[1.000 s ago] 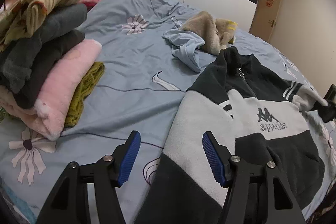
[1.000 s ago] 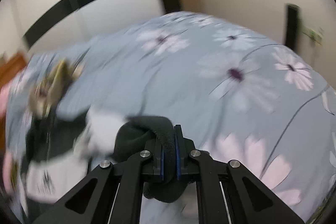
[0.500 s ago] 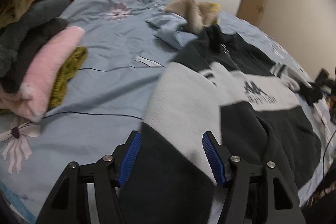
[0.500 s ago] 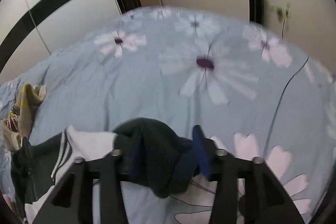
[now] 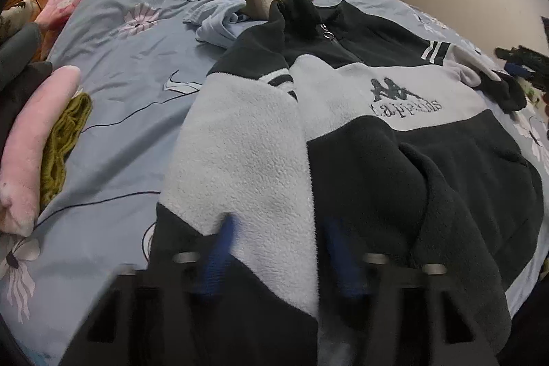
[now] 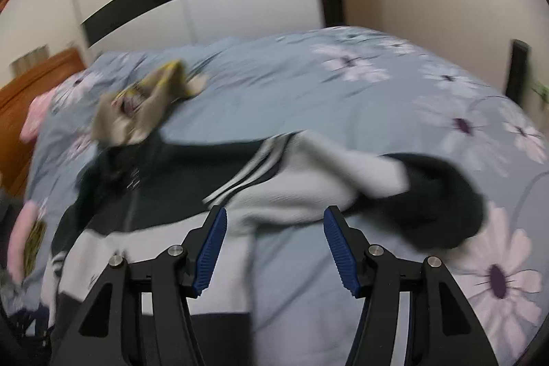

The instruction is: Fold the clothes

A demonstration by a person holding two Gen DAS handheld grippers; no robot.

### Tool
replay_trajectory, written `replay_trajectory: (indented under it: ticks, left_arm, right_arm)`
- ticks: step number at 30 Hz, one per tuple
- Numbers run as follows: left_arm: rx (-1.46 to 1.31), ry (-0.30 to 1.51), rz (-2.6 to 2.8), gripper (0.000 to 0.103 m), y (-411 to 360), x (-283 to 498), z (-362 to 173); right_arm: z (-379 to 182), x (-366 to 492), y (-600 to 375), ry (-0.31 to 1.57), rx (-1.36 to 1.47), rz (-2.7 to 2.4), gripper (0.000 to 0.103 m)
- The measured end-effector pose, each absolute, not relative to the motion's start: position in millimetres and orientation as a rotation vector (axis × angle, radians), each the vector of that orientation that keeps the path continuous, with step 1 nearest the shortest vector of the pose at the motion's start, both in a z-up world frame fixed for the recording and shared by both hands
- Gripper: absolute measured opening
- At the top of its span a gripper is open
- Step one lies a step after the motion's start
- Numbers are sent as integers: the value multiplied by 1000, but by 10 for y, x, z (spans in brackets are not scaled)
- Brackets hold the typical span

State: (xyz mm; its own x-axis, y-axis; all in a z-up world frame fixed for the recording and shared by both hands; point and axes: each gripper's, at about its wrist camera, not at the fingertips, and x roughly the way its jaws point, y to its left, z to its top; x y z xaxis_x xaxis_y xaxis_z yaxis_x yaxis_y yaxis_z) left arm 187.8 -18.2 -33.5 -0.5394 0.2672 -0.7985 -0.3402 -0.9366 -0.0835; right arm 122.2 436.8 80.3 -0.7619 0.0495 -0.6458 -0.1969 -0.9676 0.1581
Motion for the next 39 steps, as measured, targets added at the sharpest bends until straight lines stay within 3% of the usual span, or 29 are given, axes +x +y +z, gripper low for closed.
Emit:
replay_trajectory:
  ticks: [3,14,19,26,29,30,31,33,36,37,39]
  left_arm:
    - [-1285,79,2454,7,-325,1820,-289]
    - [-1214,141,2839,7,-1160,1023,485]
    - [-1371,262,2958,7,-1323,469,331]
    - [-1611,252,2958,7,-1435,-59,-99]
    - [-1589,137,2880,11,-1397,-10,-117]
    - [-1574,94,2842,23,-1361,42,-85]
    - [-1561,65,2811,46,-1315,87,-41]
    - [-1486,7,2793,64,-1231,301,112]
    - [-1372,-127,2731,66,-1104,669,290]
    - [-1340,-217,2663,73,-1064,834,308]
    - [-1296,-366,2512,77,-975,1103,301]
  right_arm:
    - [739,1151,4116,282,-1068,2865,60]
    - [731,1076,3953,237,-1080,2882,60]
    - [652,1070,3977,255,-1109,2841,60]
    - [521,1128,4117,282,-1148,2774,60]
    - [472,1176,4139,275,-1171,2765,60]
    - [458,1197,4142,270,-1178,2768,60]
    - [444,1218,4145,266,-1185,2771,60]
    - [414,1283,4156,270,-1202,2782,60]
    - [368,1396,4183,283,-1231,2803,60]
    - [344,1452,4203,289,-1245,2815,60]
    - [281,1577,4242,301,-1283,2839,60]
